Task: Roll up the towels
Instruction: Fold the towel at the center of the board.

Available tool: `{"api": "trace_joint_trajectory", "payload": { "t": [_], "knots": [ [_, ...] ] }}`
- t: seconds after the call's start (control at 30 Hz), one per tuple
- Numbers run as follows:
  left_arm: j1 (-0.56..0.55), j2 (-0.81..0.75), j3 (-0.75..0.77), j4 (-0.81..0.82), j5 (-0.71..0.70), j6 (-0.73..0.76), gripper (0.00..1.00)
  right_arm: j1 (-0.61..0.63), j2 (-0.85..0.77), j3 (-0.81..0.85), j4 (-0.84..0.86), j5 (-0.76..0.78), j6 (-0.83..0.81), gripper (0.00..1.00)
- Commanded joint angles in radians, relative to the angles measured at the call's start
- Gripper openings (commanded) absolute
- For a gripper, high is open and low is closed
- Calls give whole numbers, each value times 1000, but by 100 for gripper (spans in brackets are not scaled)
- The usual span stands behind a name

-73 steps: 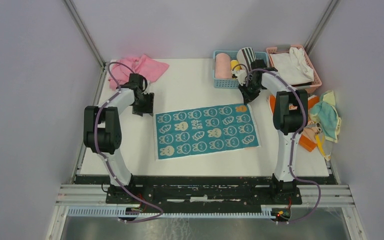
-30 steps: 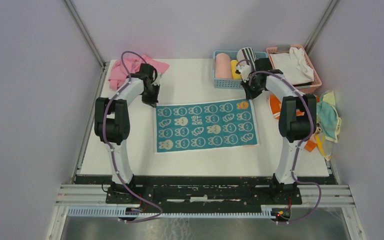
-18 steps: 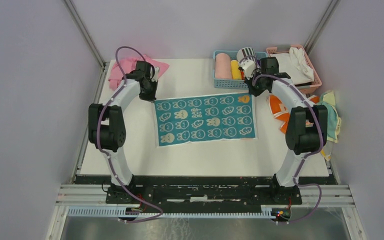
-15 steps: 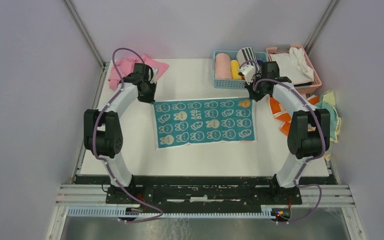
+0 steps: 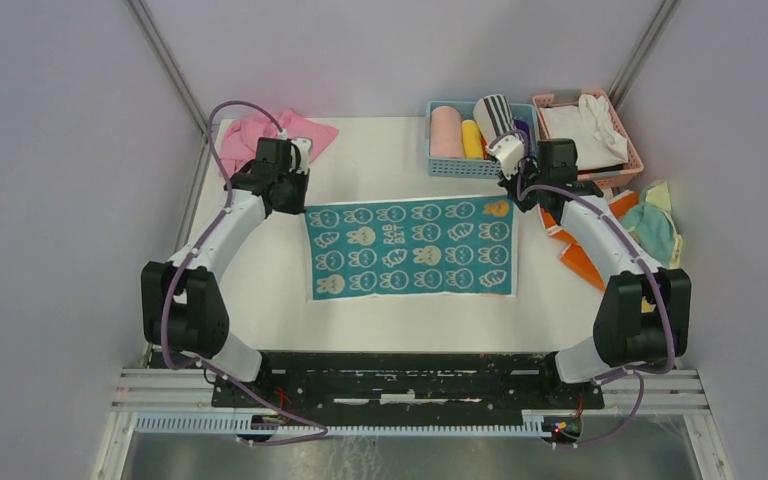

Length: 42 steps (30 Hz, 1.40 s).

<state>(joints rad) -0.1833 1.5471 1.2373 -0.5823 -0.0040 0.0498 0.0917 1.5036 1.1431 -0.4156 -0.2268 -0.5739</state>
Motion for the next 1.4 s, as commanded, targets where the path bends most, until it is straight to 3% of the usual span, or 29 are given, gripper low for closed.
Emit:
{"api": "trace_joint_trajectory", "payload": {
  "t": [0.0,0.17,0.47,0.83,1.23,1.37],
  "knots": [
    [2,3,98,42,-75,23,3,-3,-23,8,166,46,-33,1],
    [-9,28,158,29,-86,46,3,-2,-9,6,193,1,-73,1],
    [-29,-65,-60,91,-99,18,3,2,-54,-139,212,-27,-159,1],
    [-44,-99,-190,90,-124,-71,3,48,-134,-276,198,19,-162,1],
    [-57,-142,-281,76,-144,-201,3,168,-196,-279,-47,139,-212,0],
    [-56,-138,-301,69,-147,-231,5,228,-223,-260,-236,129,-230,1]
  ]
}}
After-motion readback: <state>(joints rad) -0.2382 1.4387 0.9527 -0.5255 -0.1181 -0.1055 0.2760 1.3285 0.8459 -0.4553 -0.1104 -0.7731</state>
